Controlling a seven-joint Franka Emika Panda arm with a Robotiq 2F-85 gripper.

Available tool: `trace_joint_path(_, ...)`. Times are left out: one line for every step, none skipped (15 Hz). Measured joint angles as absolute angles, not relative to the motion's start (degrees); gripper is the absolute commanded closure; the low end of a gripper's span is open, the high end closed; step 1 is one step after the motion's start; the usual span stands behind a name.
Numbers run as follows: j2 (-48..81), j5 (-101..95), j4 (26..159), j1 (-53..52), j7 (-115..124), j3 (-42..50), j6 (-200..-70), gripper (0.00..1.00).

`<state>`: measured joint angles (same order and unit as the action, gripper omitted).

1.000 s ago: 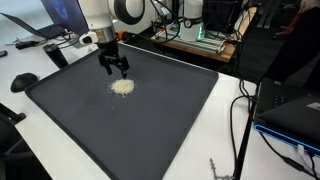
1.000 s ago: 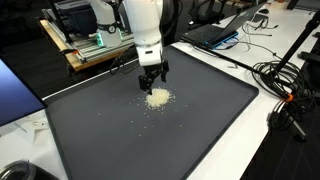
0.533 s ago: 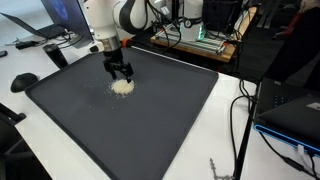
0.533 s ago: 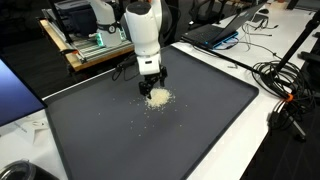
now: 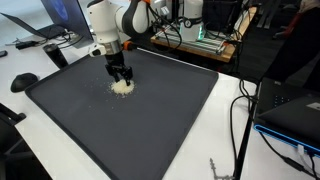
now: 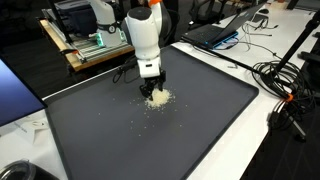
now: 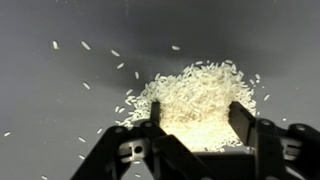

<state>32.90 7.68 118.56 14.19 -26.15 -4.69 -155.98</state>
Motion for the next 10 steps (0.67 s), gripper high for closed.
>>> trace_joint_path(32.9, 7.1, 118.6, 14.0, -25.9, -4.5, -156.2, 0.27)
trace_joint_path(32.9, 6.4, 118.6, 13.8, -25.5, -4.4, -156.4, 0.3)
trace_joint_path(32.9, 5.6, 118.6, 13.6, -25.2, -4.2, -156.6, 0.36)
trace_joint_path(33.0, 4.8, 118.6, 13.3, -24.7, -4.0, -156.7, 0.45)
trace_joint_path(33.0, 4.0, 118.6, 12.9, -24.3, -3.7, -156.8, 0.58)
trace_joint_path(33.0, 3.3, 118.6, 12.6, -23.8, -3.4, -156.8, 0.67)
trace_joint_path(33.0, 2.6, 118.5, 12.2, -23.4, -3.0, -156.9, 0.74)
trace_joint_path(33.0, 1.8, 118.4, 11.9, -22.8, -2.7, -157.0, 0.81)
trace_joint_path(33.0, 1.3, 118.3, 11.5, -22.3, -2.4, -157.0, 0.88)
trace_joint_path(33.0, 0.8, 118.2, 11.2, -21.9, -2.1, -157.0, 0.95)
